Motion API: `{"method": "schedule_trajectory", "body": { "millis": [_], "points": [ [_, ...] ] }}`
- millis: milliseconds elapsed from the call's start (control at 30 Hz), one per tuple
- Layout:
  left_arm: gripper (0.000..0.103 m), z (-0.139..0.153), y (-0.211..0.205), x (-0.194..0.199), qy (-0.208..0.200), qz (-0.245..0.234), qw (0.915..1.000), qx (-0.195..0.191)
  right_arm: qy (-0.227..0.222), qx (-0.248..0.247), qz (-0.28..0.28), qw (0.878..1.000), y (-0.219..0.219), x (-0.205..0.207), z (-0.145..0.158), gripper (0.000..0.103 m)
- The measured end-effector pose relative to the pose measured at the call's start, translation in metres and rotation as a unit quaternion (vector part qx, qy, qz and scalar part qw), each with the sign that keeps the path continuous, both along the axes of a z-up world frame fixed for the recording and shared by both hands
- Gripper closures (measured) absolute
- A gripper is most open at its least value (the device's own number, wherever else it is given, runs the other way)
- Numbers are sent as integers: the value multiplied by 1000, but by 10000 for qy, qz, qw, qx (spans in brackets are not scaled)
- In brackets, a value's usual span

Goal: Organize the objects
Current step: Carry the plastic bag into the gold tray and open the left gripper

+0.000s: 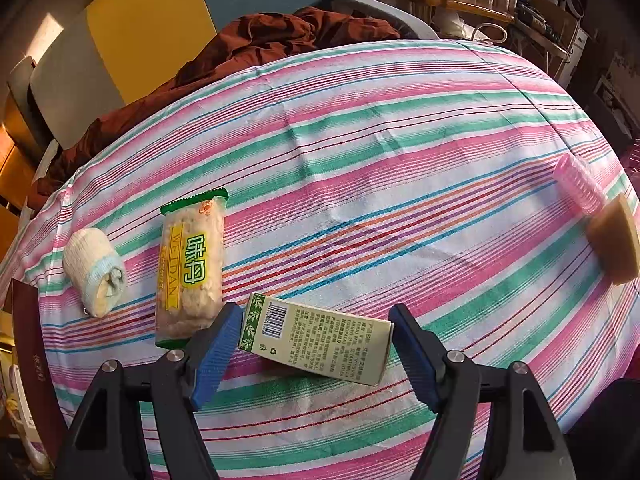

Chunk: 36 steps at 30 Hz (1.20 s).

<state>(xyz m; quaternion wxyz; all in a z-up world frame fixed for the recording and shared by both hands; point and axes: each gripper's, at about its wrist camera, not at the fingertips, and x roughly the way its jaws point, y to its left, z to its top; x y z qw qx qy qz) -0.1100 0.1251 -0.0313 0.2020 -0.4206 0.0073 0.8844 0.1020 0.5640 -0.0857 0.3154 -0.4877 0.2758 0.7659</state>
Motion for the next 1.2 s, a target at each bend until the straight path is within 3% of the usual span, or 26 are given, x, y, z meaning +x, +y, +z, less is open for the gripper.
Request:
{"method": "schedule_trajectory", "body": {
  "millis": [200,433,900,1200],
  "points": [
    [65,-23,3,-20,-124,217,9992,-298,-34,69,42,10000,-2,0,1,27],
    [60,-29,9,-12,35,174,9984,-534,-157,106,83,9998,-4,-3,-2,26],
    [51,13,4,31,789,75,9959,-435,-40,161,-45,9999,-5,-2,3,27],
    [50,24,-1,55,868,-29,9957,-321,258,329,17,9991,-11,-6,14,27]
  ]
}}
